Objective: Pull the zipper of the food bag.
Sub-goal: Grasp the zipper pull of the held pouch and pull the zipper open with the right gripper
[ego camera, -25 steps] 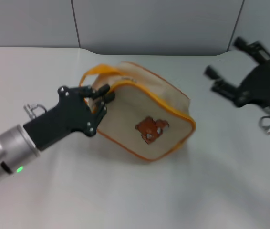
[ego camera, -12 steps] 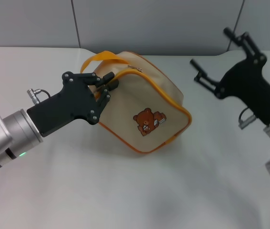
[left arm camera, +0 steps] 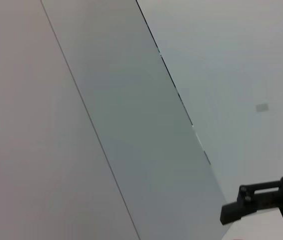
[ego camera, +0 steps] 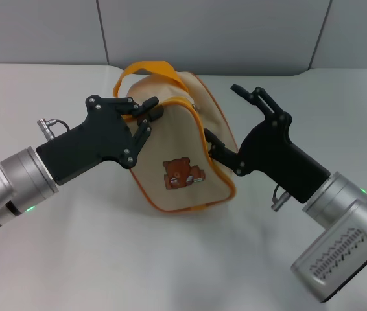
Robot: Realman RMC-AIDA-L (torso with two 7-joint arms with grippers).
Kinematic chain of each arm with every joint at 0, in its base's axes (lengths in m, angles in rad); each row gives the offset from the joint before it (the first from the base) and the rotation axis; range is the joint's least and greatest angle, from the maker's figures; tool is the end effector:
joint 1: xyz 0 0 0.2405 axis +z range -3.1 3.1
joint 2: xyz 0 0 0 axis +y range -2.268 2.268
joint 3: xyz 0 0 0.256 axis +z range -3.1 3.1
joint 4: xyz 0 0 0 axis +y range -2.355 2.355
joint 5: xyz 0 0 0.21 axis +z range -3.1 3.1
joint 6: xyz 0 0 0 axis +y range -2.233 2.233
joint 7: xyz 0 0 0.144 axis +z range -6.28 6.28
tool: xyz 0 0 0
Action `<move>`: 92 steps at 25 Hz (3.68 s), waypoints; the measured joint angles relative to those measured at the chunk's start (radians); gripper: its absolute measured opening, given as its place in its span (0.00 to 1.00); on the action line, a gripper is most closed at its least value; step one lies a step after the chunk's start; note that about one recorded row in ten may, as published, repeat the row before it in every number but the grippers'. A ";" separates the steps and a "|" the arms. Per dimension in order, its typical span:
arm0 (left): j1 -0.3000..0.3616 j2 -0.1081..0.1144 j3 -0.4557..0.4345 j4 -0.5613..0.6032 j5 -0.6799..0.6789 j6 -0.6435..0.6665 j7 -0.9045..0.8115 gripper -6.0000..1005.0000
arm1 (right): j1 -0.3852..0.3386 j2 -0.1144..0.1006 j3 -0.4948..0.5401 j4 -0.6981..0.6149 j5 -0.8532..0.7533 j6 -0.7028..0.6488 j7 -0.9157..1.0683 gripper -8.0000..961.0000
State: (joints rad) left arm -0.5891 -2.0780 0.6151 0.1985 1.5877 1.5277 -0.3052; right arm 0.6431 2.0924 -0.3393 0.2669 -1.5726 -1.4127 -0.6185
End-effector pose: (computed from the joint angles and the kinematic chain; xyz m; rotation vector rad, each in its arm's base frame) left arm -0.2420 0.3310 -0.0309 -2.2632 0.2237 -0.8861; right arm 0.2231 0.3092 -0.0903 -1.9457 -0.5438 0.5518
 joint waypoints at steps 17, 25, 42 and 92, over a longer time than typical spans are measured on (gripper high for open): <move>-0.001 -0.001 0.000 0.007 -0.004 0.015 0.000 0.07 | 0.014 0.000 0.051 0.045 -0.004 -0.007 -0.013 0.87; -0.009 -0.002 0.000 0.007 -0.007 0.016 0.000 0.07 | 0.030 0.000 0.050 0.050 -0.021 0.051 0.042 0.87; -0.012 -0.002 0.000 0.007 -0.008 0.017 -0.002 0.07 | 0.043 0.000 0.113 0.063 -0.045 0.073 0.095 0.61; 0.000 -0.001 -0.022 -0.054 -0.034 0.026 -0.018 0.06 | -0.278 -0.001 0.161 0.030 -0.085 -0.103 0.149 0.01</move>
State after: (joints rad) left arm -0.5890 -2.0790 0.5930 0.1446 1.5542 1.5532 -0.3235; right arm 0.3649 2.0915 -0.1781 0.2972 -1.6572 -1.5156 -0.4691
